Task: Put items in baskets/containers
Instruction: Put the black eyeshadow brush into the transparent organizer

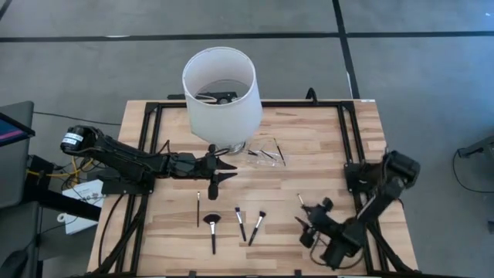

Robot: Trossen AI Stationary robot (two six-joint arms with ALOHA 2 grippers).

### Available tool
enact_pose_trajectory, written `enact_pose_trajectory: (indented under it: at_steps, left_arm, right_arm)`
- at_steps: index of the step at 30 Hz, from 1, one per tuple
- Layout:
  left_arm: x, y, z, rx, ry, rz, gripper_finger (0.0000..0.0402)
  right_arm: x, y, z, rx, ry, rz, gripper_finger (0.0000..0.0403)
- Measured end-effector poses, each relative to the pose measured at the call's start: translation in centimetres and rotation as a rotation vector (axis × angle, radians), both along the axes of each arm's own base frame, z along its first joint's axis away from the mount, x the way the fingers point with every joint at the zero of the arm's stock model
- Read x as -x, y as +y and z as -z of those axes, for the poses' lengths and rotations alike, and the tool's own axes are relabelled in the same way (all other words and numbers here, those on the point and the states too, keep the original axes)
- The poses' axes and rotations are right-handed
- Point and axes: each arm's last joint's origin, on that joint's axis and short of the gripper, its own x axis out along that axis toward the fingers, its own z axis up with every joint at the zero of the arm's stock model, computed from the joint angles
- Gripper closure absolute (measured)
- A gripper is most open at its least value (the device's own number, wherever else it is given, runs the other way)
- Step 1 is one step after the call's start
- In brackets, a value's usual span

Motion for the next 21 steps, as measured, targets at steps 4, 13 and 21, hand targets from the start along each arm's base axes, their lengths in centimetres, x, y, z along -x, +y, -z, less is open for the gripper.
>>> enact_pose_trajectory:
  at_steps: [4, 13, 21]
  left_arm:
    - [0.0, 0.0, 0.0, 0.031, -0.006, -0.01, 0.0311]
    - [-0.1, 0.0, -0.3, 0.075, -0.038, -0.021, 0.0311]
    - [-0.1, 0.1, -0.5, 0.071, -0.057, -0.059, 0.0311]
  right_arm:
    - [3.4, -1.0, 3.5, 0.025, -0.058, 0.127, 0.0201]
    - [3.9, -1.5, 6.9, 0.037, -0.051, 0.12, 0.0211]
    - [3.9, -1.5, 9.0, 0.102, -0.141, 0.081, 0.0227]
